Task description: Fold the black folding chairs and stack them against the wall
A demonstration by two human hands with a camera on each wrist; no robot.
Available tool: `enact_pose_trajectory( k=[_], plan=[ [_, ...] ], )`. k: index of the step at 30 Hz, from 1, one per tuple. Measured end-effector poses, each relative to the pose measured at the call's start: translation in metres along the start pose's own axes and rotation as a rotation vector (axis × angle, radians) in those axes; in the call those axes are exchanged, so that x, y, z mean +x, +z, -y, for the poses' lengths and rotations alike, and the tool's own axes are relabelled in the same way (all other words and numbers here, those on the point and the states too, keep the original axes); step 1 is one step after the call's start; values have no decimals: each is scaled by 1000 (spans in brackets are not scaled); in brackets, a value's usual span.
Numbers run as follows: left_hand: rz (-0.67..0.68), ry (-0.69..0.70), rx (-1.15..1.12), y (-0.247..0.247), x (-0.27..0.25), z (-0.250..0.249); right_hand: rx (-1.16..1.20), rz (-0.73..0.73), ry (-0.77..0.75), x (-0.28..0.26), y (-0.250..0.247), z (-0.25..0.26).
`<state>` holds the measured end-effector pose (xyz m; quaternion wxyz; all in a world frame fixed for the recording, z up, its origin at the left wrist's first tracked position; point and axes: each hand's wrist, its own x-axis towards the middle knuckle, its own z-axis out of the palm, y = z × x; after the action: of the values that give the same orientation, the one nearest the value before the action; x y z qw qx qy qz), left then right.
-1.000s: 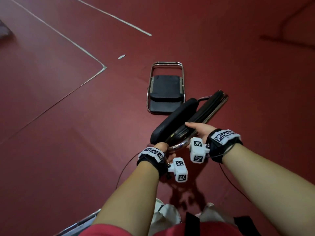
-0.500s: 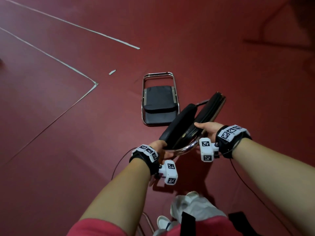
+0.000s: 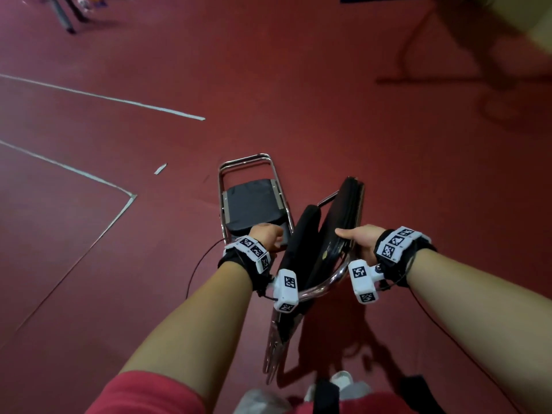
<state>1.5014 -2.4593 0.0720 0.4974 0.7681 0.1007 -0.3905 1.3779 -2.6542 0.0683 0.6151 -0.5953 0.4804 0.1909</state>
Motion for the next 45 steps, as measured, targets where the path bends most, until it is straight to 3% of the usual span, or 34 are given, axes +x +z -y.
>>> enact_pose_trajectory(
  k=[4,9,13,19,26,41,45],
  plan=[
    [60,143,213,27,23,-34,-75,-39,38,1,-22,3],
    [170,279,477,66,58,-74,-128,-33,-10,51,-52,-32],
    [317,420,661,96,91,-102,-160,-44,-25,15,-40,-15],
    [595,572,917,121,128,-123,-26,-235,94,4,-14,-5],
    [740,703,1204,122,130,-135,-97,-311,263,-5,7,-11],
    [762,967,1564,132,101,-74,-99,-412,245,-54,29,-99],
    [630,986,1550,130,90,-57,-79,-448,190,-76,38,-137]
  ],
)
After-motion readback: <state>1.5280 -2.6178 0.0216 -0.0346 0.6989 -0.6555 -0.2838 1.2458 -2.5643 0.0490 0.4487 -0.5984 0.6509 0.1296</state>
